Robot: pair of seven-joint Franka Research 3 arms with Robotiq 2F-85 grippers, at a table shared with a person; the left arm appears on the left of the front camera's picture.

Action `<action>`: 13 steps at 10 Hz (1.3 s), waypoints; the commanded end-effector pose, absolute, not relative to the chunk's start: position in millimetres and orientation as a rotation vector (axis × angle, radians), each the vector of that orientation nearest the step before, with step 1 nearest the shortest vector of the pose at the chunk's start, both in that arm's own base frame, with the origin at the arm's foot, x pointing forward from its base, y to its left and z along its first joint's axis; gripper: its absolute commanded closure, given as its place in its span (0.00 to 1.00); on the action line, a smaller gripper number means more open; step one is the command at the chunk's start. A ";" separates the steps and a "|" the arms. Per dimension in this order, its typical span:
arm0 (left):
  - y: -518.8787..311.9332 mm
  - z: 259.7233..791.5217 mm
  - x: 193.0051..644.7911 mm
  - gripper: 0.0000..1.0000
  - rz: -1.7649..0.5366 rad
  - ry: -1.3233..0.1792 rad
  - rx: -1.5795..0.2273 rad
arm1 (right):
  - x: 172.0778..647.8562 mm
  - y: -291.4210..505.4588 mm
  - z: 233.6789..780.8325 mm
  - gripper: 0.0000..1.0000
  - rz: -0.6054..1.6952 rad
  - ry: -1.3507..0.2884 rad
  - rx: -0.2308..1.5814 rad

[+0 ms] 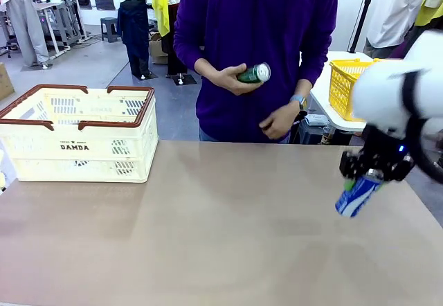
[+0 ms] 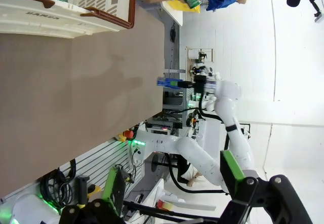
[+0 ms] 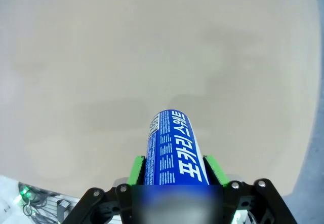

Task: Place the drinks into the Shopping basket.
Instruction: Pick up one drink and place it into the Shopping basket.

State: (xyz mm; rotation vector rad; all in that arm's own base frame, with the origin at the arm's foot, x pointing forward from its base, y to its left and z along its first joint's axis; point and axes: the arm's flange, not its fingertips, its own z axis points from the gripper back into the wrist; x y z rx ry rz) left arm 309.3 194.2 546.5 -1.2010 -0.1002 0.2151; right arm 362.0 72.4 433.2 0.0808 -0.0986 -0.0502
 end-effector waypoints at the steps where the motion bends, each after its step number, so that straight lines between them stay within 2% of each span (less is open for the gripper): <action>1: 193.1 549.3 308.4 0.00 0.227 -0.096 -1.216 | 339.5 78.0 514.6 1.00 -0.053 -0.186 0.148; 2: 193.1 549.3 308.4 0.00 0.227 -0.096 -1.216 | 335.9 72.7 521.6 1.00 -0.078 -0.230 0.148; 3: 193.1 549.3 308.4 0.00 0.227 -0.096 -1.216 | 354.7 70.8 476.2 1.00 -0.042 -0.144 0.123; 8: 193.1 549.3 308.4 0.00 0.227 -0.096 -1.216 | 345.3 86.6 490.4 1.00 0.014 -0.165 0.157; 11: 193.1 549.3 308.4 0.00 0.227 -0.096 -1.216 | 363.1 203.9 515.8 1.00 0.142 -0.142 0.177; 13: 193.1 549.3 308.4 0.00 0.227 -0.096 -1.216 | 371.0 270.9 497.6 1.00 0.223 -0.099 0.085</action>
